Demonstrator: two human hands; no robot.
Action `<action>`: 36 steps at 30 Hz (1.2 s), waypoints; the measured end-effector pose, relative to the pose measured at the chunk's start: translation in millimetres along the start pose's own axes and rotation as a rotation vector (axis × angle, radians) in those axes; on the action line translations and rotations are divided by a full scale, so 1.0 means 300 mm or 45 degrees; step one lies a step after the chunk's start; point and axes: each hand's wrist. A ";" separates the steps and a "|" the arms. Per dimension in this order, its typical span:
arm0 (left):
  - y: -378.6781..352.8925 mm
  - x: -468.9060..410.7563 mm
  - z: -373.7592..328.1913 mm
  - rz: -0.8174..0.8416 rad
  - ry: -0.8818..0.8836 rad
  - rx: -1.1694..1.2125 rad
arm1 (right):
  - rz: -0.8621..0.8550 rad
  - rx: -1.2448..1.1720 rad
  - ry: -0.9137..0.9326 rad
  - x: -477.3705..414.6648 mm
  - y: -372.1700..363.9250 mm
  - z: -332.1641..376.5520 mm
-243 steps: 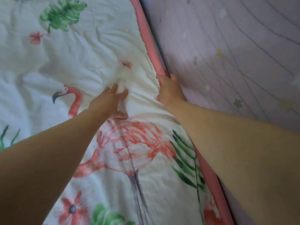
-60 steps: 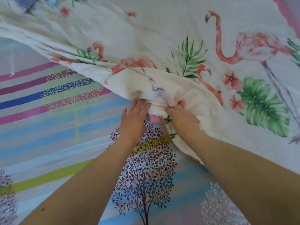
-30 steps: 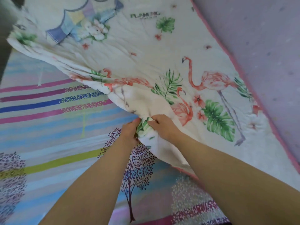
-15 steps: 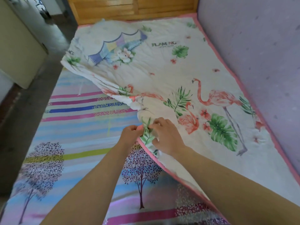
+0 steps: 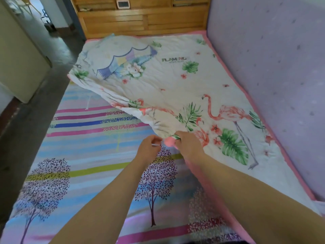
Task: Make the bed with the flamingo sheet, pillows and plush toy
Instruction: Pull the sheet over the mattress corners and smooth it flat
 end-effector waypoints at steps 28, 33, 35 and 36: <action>0.379 -0.056 0.192 -0.069 -0.654 -1.493 | 0.140 0.417 -0.262 0.108 -0.187 0.166; 0.470 -0.074 0.278 -0.510 -0.761 -1.389 | 0.222 0.457 -0.178 0.067 -0.243 0.249; 0.494 -0.087 0.282 -0.607 -0.752 -1.334 | 0.247 0.456 -0.205 0.057 -0.244 0.262; 0.497 -0.094 0.277 -0.631 -0.714 -1.278 | 0.255 0.460 -0.227 0.059 -0.236 0.265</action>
Point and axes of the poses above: each hand's wrist, its own x-axis away from the middle knuckle, its own y-axis out of the back of the hand, z = x × y, and after that the axes turned 15 degrees about y, right-handed
